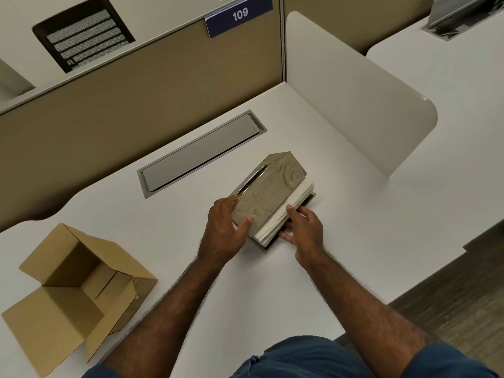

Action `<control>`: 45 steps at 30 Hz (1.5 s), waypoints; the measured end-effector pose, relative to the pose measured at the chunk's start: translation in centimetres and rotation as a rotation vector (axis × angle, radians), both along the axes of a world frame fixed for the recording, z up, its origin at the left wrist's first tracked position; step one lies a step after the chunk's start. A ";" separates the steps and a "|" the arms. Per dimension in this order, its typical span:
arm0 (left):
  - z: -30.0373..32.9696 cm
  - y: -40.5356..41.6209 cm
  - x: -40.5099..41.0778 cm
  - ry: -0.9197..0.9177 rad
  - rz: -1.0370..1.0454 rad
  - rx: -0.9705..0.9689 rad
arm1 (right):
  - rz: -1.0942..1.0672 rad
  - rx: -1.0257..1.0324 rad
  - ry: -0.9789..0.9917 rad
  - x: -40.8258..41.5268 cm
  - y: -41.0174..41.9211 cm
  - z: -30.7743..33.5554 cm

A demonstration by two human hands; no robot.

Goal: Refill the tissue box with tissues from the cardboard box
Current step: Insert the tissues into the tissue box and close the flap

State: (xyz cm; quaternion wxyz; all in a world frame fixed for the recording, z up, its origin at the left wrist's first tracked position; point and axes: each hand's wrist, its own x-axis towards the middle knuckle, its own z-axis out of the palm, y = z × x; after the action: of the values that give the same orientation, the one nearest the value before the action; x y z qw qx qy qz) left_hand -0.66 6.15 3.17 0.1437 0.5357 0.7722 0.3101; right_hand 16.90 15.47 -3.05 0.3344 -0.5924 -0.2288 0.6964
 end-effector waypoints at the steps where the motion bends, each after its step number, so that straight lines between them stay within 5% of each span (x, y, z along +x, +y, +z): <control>1: 0.0 0.2 -0.2 -0.001 -0.010 -0.023 | -0.001 -0.002 0.000 -0.1 0.0 0.0; 10: 0.6 3.0 -2.1 -0.145 0.057 -0.114 | 0.005 -0.059 0.079 0.1 0.0 0.9; 45: 0.0 4.7 -5.7 -0.146 0.168 -0.166 | 0.061 -0.247 0.067 -2.4 3.4 4.1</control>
State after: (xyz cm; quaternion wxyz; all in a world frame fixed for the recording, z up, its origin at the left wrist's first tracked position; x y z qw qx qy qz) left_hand -6.33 10.84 3.19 0.2169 0.4314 0.8249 0.2940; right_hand 14.51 18.84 1.10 0.2451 -0.5980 -0.1481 0.7486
